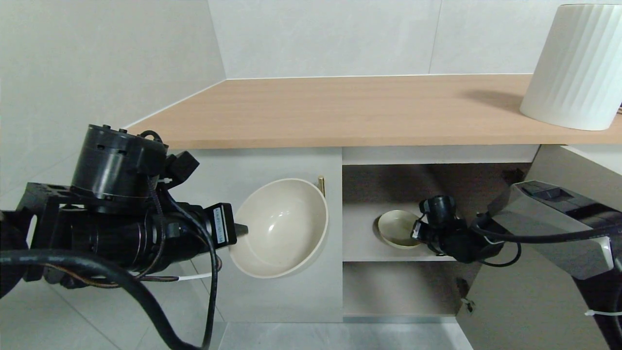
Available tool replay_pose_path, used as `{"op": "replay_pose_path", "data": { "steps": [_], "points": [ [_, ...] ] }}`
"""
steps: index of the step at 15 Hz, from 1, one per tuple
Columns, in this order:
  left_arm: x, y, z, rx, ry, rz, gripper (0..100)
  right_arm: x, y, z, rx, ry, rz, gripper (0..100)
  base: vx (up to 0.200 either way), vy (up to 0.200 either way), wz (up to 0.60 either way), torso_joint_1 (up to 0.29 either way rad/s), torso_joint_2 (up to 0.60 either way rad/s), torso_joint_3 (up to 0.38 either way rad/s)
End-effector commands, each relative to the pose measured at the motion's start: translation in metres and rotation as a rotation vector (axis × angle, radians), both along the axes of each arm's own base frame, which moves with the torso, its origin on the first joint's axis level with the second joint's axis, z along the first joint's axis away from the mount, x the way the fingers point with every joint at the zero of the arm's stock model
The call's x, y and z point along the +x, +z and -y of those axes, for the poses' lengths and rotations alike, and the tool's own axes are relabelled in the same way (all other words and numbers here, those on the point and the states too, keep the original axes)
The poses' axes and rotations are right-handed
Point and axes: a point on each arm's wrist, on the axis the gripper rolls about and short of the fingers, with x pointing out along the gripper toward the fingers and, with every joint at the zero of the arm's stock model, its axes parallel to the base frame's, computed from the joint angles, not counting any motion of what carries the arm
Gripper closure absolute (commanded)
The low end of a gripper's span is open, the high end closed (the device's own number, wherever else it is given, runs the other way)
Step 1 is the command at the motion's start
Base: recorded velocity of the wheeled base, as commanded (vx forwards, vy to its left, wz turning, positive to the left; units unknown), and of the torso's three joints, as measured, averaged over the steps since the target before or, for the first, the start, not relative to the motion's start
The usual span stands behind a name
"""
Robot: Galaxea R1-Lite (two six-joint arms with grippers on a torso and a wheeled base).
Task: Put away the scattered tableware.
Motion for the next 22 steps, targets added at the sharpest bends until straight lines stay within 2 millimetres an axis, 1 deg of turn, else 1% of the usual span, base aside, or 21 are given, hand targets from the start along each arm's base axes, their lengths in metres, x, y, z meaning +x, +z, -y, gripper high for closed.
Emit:
{"op": "replay_pose_path", "data": {
  "steps": [1, 2, 4, 5, 6, 7, 8, 9, 10, 11, 12, 13, 14, 15, 16, 17, 18, 19, 20, 21, 22],
  "points": [
    [0.001, -0.002, 0.001, 0.003, -0.001, -0.006, 100, 0.002, 0.0, -0.001, 0.0, 0.0, 0.002, 100, 0.0, 0.0, 0.0, 0.0, 0.0, 0.0],
    [0.002, -0.002, 0.001, 0.003, 0.001, -0.006, 100, 0.002, 0.0, -0.001, 0.002, -0.001, 0.002, 0, 0.0, 0.0, 0.0, 0.0, 0.0, 0.0],
    [0.006, -0.006, 0.003, 0.013, -0.002, -0.022, 100, 0.002, 0.004, 0.001, 0.014, -0.014, 0.007, 0, 0.0, 0.0, 0.0, 0.0, 0.0, 0.0],
    [0.009, -0.009, 0.005, 0.019, -0.004, -0.033, 100, -0.001, 0.012, 0.001, 0.024, -0.019, 0.017, 0, 0.0, 0.0, 0.0, 0.0, 0.0, 0.0],
    [0.014, -0.013, 0.011, 0.026, -0.014, -0.045, 100, -0.009, 0.024, 0.001, 0.029, -0.019, 0.016, 0, 0.0, 0.0, 0.0, 0.0, 0.0, 0.0],
    [0.02, -0.019, 0.018, 0.038, -0.026, -0.064, 100, -0.022, 0.041, 0.002, 0.036, -0.006, 0.016, 0, 0.0, 0.0, 0.0, 0.0, 0.0, 0.0],
    [0.023, -0.022, 0.022, 0.046, -0.031, -0.076, 100, -0.032, 0.052, -0.001, 0.037, 0.012, 0.018, 0, 0.0, 0.0, 0.0, 0.0, 0.0, 0.0],
    [0.026, -0.029, 0.028, 0.057, -0.045, -0.096, 100, -0.054, 0.073, -0.002, 0.041, 0.057, 0.012, 0, 0.0, 0.0, 0.0, 0.0, 0.0, 0.0],
    [0.028, -0.034, 0.036, 0.079, -0.074, -0.105, 100, -0.083, 0.104, -0.007, 0.019, 0.205, -0.013, 0, 0.0, 0.0, 0.0, 0.0, 0.0, 0.0],
    [0.03, -0.04, 0.041, 0.102, -0.096, -0.113, 100, -0.104, 0.124, -0.01, 0.002, 0.317, -0.044, 0, 0.0, 0.0, 0.0, 0.0, 0.0, 0.0],
    [0.033, -0.049, 0.046, 0.125, -0.111, -0.134, 100, -0.126, 0.145, -0.021, -0.005, 0.423, -0.063, 0, 0.0, 0.0, 0.0, 0.0, 0.0, 0.0],
    [0.035, -0.057, 0.053, 0.14, -0.122, -0.153, 100, -0.144, 0.163, -0.03, -0.031, 0.498, -0.062, 0, 0.0, 0.0, 0.0, 0.0, 0.0, 0.0],
    [0.035, -0.057, 0.054, 0.143, -0.124, -0.155, 100, -0.145, 0.164, -0.03, -0.035, 0.504, -0.06, 0, 0.0, 0.0, 0.0, 0.0, 0.0, 0.0],
    [0.034, -0.073, 0.066, 0.195, -0.133, -0.186, 100, -0.176, 0.183, -0.048, -0.049, 0.613, -0.033, 0, 0.0, 0.0, 0.0, 0.0, 0.0, 0.0],
    [0.032, -0.083, 0.072, 0.232, -0.137, -0.205, 100, -0.19, 0.181, -0.055, -0.057, 0.658, -0.048, 0, 0.0, 0.0, 0.0, 0.0, 0.0, 0.0],
    [0.031, -0.087, 0.075, 0.25, -0.136, -0.209, 100, -0.197, 0.182, -0.06, -0.058, 0.684, -0.046, 0, 0.0, 0.0, 0.0, 0.0, 0.0, 0.0],
    [0.029, -0.094, 0.08, 0.294, -0.124, -0.207, 100, -0.212, 0.183, -0.074, -0.06, 0.75, -0.047, 0, 0.0, 0.0, 0.0, 0.0, 0.0, 0.0],
    [0.028, -0.096, 0.081, 0.307, -0.12, -0.206, 100, -0.219, 0.182, -0.078, -0.064, 0.775, -0.057, 0, 0.0, 0.0, 0.0, 0.0, 0.0, 0.0],
    [0.028, -0.096, 0.081, 0.307, -0.12, -0.206, 100, -0.219, 0.182, -0.078, -0.064, 0.775, -0.057, 0, 0.0, 0.0, 0.0, 0.0, 0.0, 0.0],
    [0.027, -0.096, 0.082, 0.32, -0.112, -0.199, 100, -0.233, 0.179, -0.088, -0.077, 0.83, -0.092, 0, 0.0, 0.0, 0.0, 0.0, 0.0, 0.0],
    [0.026, -0.096, 0.082, 0.319, -0.112, -0.198, 100, -0.235, 0.178, -0.091, -0.078, 0.839, -0.094, 0, 0.0, 0.0, 0.0, 0.0, 0.0, 0.0]
  ]
}}
